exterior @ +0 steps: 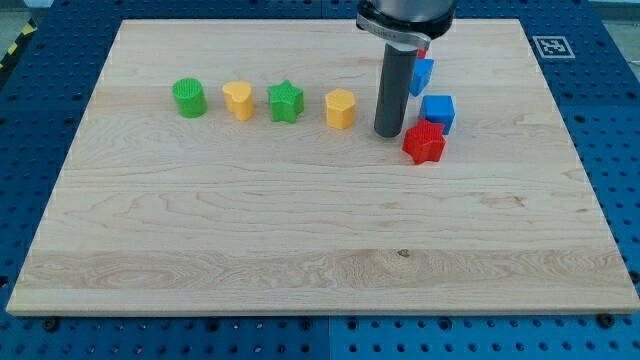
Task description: Adjust the red blocks in the vertical line of blocks
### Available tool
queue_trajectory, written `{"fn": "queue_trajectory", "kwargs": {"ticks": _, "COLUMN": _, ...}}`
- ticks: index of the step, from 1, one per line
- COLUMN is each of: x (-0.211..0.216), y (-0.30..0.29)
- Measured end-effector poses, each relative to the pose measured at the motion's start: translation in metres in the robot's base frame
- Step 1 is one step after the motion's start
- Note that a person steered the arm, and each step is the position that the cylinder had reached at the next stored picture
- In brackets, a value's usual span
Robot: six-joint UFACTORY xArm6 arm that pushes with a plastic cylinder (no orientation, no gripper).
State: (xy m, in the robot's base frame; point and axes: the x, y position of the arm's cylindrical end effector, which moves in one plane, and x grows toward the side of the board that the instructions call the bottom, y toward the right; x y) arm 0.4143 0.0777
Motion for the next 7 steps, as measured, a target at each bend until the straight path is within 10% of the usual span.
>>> {"fn": "queue_trajectory", "kwargs": {"ticks": 7, "x": 0.019, "y": 0.024}}
